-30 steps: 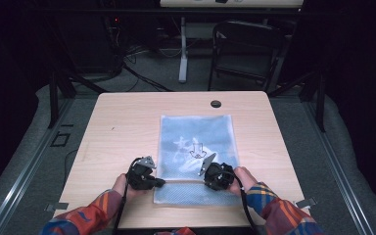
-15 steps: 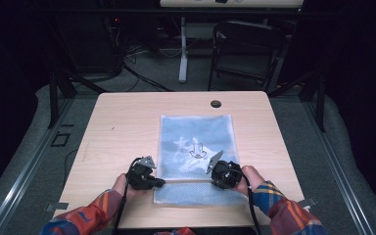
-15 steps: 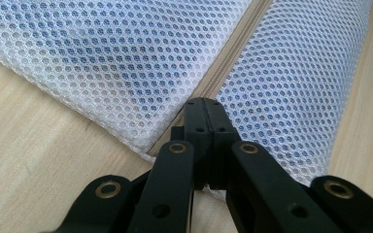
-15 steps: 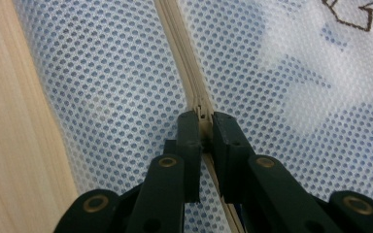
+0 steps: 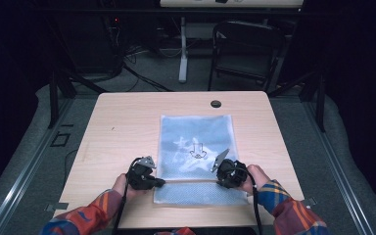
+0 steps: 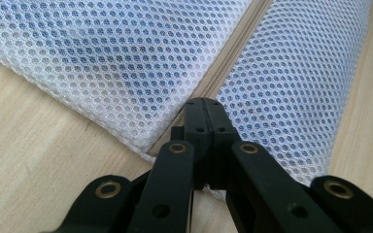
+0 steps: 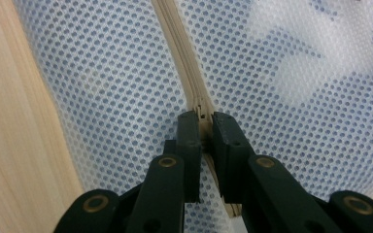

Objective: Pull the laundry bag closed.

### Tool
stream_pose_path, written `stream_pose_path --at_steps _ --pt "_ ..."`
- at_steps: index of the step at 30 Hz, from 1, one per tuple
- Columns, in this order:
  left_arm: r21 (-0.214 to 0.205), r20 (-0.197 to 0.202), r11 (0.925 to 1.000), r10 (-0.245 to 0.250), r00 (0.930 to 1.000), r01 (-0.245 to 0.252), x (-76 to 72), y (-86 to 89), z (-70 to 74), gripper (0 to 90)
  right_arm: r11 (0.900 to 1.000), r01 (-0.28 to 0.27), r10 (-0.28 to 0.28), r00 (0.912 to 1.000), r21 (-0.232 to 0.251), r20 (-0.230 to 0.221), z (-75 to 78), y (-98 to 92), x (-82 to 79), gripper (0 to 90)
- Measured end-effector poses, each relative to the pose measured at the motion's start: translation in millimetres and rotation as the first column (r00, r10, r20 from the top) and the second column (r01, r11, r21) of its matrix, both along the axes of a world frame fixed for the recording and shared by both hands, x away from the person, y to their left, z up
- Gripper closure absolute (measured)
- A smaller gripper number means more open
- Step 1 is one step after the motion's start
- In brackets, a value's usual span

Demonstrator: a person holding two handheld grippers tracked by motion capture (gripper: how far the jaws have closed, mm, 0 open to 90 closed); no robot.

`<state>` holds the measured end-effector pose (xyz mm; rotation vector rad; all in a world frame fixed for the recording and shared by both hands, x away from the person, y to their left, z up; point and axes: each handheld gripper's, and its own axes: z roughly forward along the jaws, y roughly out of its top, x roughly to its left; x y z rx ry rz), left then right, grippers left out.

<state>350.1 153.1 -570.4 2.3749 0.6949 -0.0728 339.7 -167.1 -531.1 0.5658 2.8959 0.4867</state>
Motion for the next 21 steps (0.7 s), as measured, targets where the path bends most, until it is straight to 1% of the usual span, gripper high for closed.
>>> stream_pose_path --at_steps 5,6,7,8,10,11,12,14,19,20,21 --pt "0.001 0.001 1.0000 0.001 1.0000 -0.001 -0.2 -0.2 0.1 90.0 0.9999 0.011 -0.011 0.9999 -0.005 -0.007 0.4 -5.6 -0.3 82.8" --pt "0.001 0.002 1.0000 0.001 1.0000 -0.001 -0.2 -0.3 0.1 90.0 0.9999 0.016 -0.016 0.9998 0.005 -0.008 0.0 -6.4 -0.5 82.8" --pt "0.001 0.001 1.0000 -0.001 1.0000 0.001 0.0 -0.1 0.1 90.0 0.9998 0.016 -0.016 0.9998 -0.013 -0.008 0.8 -7.4 -0.5 82.8" --pt "0.001 0.000 1.0000 -0.001 1.0000 0.001 0.0 -0.1 0.1 90.0 0.9997 0.013 -0.013 0.9999 -0.020 -0.008 1.4 -8.9 0.0 82.8" --pt "0.002 0.001 1.0000 0.000 1.0000 0.000 -0.1 -0.3 0.1 90.0 0.9997 0.025 -0.025 0.9996 -0.004 -0.011 0.8 -12.3 0.2 82.8" --pt "0.001 0.000 1.0000 -0.001 1.0000 0.001 0.0 -0.1 0.1 90.0 0.9996 0.022 -0.022 0.9997 -0.020 -0.011 1.5 -13.9 0.5 82.8" --pt "0.001 0.001 1.0000 0.000 1.0000 0.000 -0.1 -0.2 0.1 90.0 0.9995 0.030 -0.030 0.9995 -0.012 -0.013 0.8 -15.4 0.2 82.8" --pt "0.000 0.000 1.0000 0.000 1.0000 0.000 0.0 -0.2 0.1 90.0 0.9991 0.037 -0.037 0.9992 -0.022 -0.015 0.6 -18.8 0.1 82.8" --pt "0.001 -0.002 1.0000 -0.002 1.0000 0.002 0.4 0.0 0.1 90.0 0.9983 0.057 -0.058 0.9980 -0.014 -0.025 0.4 -28.0 -0.7 82.8" --pt "0.001 -0.002 1.0000 -0.003 1.0000 0.003 0.4 -0.1 0.2 90.0 0.9980 0.059 -0.059 0.9980 -0.023 -0.022 0.5 -29.6 -0.7 82.8" --pt "0.001 -0.002 1.0000 -0.002 1.0000 0.002 0.5 0.0 0.1 90.0 0.9980 0.060 -0.061 0.9977 -0.021 -0.030 0.1 -31.2 -0.8 82.8"
